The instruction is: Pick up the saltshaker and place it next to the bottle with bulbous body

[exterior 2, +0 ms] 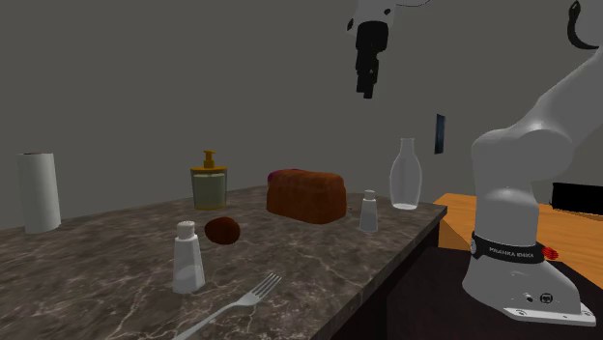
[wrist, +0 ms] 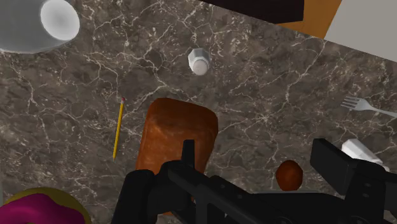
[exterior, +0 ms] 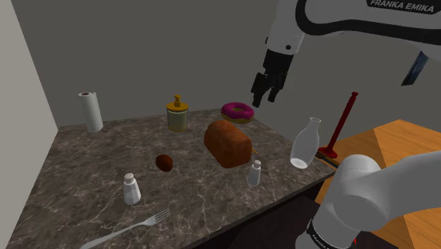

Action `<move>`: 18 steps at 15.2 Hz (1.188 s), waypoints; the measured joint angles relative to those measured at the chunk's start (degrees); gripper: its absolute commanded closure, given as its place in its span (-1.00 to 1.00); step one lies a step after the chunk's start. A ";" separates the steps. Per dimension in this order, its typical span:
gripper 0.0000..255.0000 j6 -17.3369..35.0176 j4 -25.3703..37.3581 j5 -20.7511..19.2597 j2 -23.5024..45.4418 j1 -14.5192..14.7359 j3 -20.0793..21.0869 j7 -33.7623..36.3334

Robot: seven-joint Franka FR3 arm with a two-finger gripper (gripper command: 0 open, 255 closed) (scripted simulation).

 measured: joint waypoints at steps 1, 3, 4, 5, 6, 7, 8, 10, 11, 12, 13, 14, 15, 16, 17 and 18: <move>-1.00 0.00 0.00 0.00 0.00 0.00 0.00 0.00; -1.00 1.96 -1.55 0.88 0.17 0.29 1.28 1.62; -1.00 3.18 -2.15 1.39 0.55 0.43 2.04 2.63; -1.00 4.66 -3.16 2.08 0.78 0.68 3.07 3.92; -1.00 6.37 -3.77 2.66 1.64 0.85 4.00 5.08; -1.00 7.87 -4.51 3.22 2.12 1.04 4.88 6.20; -1.00 9.68 -4.89 3.76 3.29 1.19 5.85 7.39; -1.00 13.00 -6.67 4.98 4.22 1.71 8.01 9.99; -1.00 14.85 -7.03 5.37 5.42 1.77 8.86 11.02; -1.00 16.33 -7.45 5.82 6.14 1.93 9.76 12.14; -1.00 18.04 -7.63 6.34 7.36 2.17 11.08 13.64; -1.00 19.71 -7.73 6.70 8.61 2.26 12.14 14.91; -1.00 21.61 -7.82 7.01 10.11 2.32 13.24 16.20; -1.00 23.42 -8.02 7.21 11.41 2.33 14.16 17.29; -1.00 24.89 -8.02 7.45 12.53 2.43 15.25 18.62; -1.00 26.80 -7.33 7.44 14.78 2.29 16.49 20.03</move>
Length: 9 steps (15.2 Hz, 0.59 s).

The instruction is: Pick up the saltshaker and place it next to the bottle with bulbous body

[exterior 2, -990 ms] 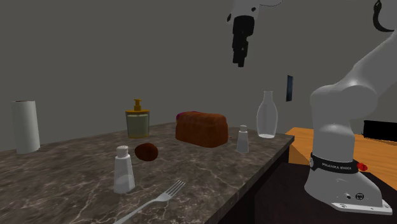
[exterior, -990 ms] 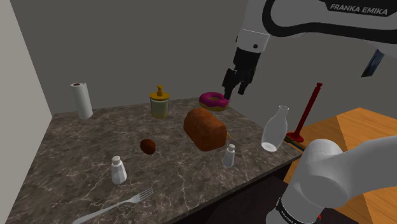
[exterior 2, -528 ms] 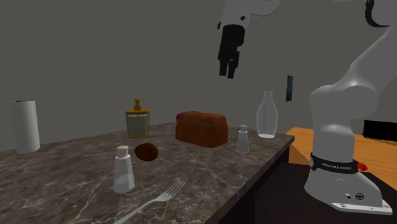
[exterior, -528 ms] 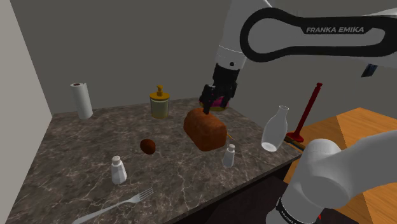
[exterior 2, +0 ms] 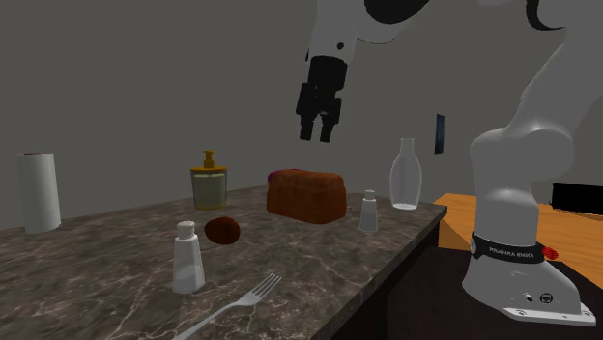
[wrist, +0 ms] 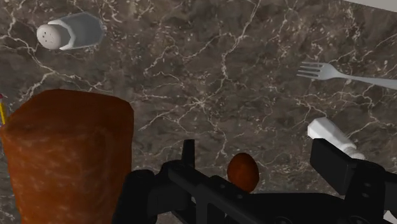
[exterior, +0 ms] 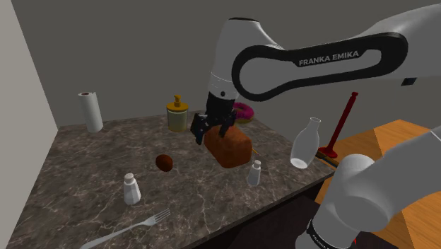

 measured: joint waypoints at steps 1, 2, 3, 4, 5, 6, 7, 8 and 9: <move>-1.00 2.22 -0.13 0.04 1.82 -0.05 1.15 1.35; -1.00 3.69 0.17 -0.07 3.26 -0.17 2.04 2.51; -1.00 5.33 0.26 -0.20 4.70 -0.24 3.08 3.85; -1.00 6.89 0.76 -0.55 6.46 -0.49 3.98 5.06; -1.00 8.29 1.40 -0.91 8.19 -0.58 5.23 6.75; -1.00 9.86 1.76 -1.38 9.87 -0.70 6.45 8.48; -1.00 11.33 2.42 -2.05 11.75 -0.96 7.53 10.09; -1.00 12.70 3.61 -3.08 14.12 -1.39 8.62 11.80; -1.00 14.06 4.90 -4.33 16.63 -1.79 9.81 13.75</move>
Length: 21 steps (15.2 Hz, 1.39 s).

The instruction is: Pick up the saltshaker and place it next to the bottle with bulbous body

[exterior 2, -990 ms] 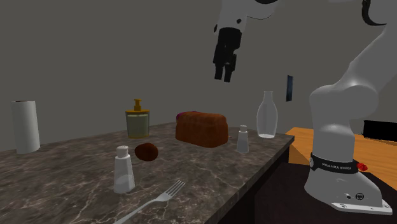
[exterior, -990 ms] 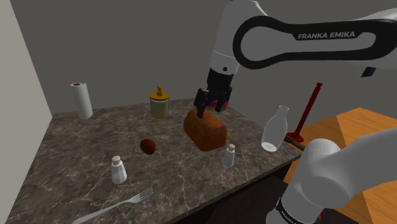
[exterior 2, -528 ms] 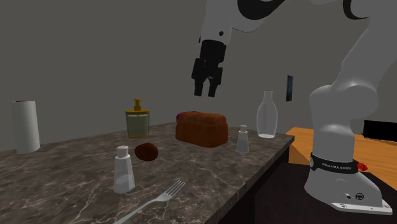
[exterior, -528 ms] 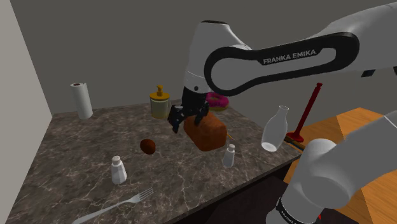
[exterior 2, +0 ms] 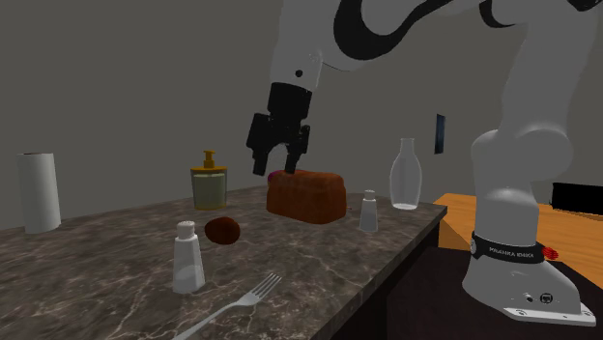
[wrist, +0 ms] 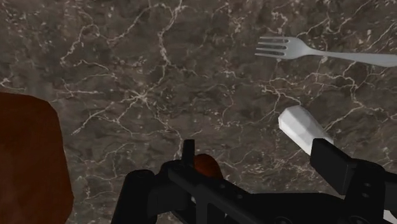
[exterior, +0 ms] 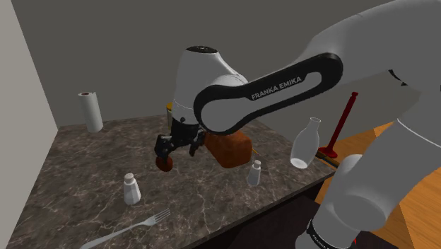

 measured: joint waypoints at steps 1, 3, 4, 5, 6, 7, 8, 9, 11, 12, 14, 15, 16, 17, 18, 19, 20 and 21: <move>-1.00 1.46 0.66 -1.20 2.06 -0.33 0.90 1.74; -1.00 3.33 2.98 -4.14 6.17 -0.75 2.82 5.86; -1.00 4.43 4.01 -5.90 8.39 -0.94 3.57 7.95; -1.00 5.02 5.83 -8.05 11.01 -0.97 4.41 10.46; -1.00 5.58 7.31 -10.09 13.26 -0.88 4.94 12.75; -1.00 6.23 9.25 -12.68 16.22 -0.67 5.35 15.33; -1.00 6.82 10.70 -15.01 18.63 -0.25 5.50 17.70; -1.00 7.09 12.51 -17.32 21.11 0.36 5.48 20.01; -1.00 7.10 16.43 -21.60 25.82 2.20 5.11 24.48; -1.00 7.13 18.17 -23.29 27.88 2.98 4.69 25.99; -1.00 7.90 19.05 -25.09 29.85 3.75 4.07 27.56; -1.00 8.34 19.58 -26.01 30.99 4.10 3.68 28.15; -1.00 8.83 19.54 -26.52 31.54 4.23 3.43 28.49; -1.00 9.41 19.39 -27.07 32.05 4.40 3.17 28.90; -1.00 9.74 19.69 -27.68 32.82 4.67 2.89 29.32; -1.00 10.22 19.80 -28.27 33.51 4.86 2.58 29.67; -1.00 10.53 19.90 -28.70 34.01 5.03 2.36 29.97; -1.00 10.70 20.00 -28.90 34.30 5.07 2.23 30.02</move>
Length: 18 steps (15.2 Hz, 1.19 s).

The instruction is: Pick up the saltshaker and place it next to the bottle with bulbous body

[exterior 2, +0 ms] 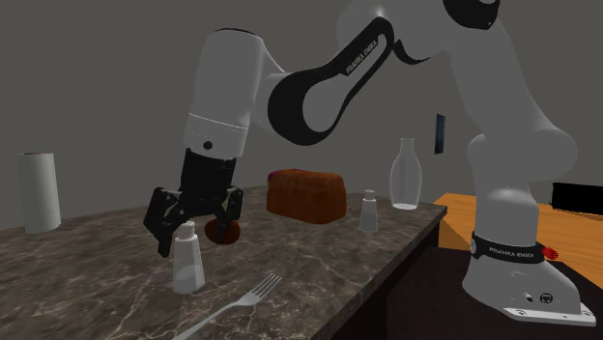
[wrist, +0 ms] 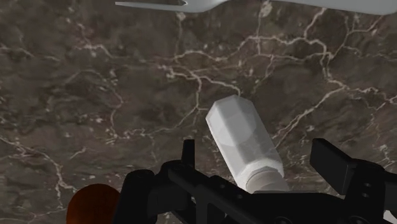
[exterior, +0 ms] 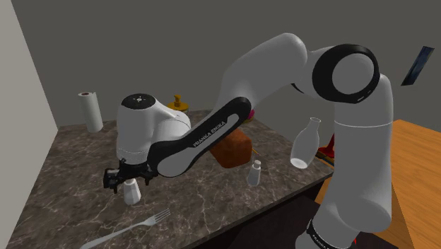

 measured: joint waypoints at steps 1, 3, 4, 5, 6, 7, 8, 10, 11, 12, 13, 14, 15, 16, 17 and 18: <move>-1.00 0.04 0.12 -0.12 0.18 0.05 -0.07 0.05; -1.00 0.08 0.24 -0.23 0.35 0.10 -0.14 0.10; -1.00 0.09 0.26 -0.24 0.38 0.11 -0.14 0.11; -1.00 0.09 0.28 -0.26 0.39 0.12 -0.15 0.11; 1.00 0.09 0.28 -0.26 0.40 0.12 -0.15 0.12; 1.00 0.09 0.29 -0.26 0.41 0.12 -0.15 0.12; 1.00 0.09 0.30 -0.27 0.39 0.12 -0.15 0.12; 1.00 0.09 0.31 -0.27 0.40 0.13 -0.15 0.12; 1.00 0.09 0.31 -0.27 0.40 0.13 -0.15 0.12; 1.00 0.09 0.31 -0.27 0.40 0.13 -0.15 0.12; 1.00 0.09 0.32 -0.27 0.40 0.13 -0.15 0.12; 1.00 0.10 0.31 -0.27 0.40 0.13 -0.15 0.12; 1.00 0.10 0.31 -0.28 0.40 0.13 -0.15 0.13; 1.00 0.09 0.31 -0.27 0.40 0.13 -0.15 0.12; 1.00 -0.16 0.37 -0.02 0.18 0.02 -0.02 -0.09; 1.00 -0.55 0.48 0.33 -0.15 -0.10 0.16 -0.36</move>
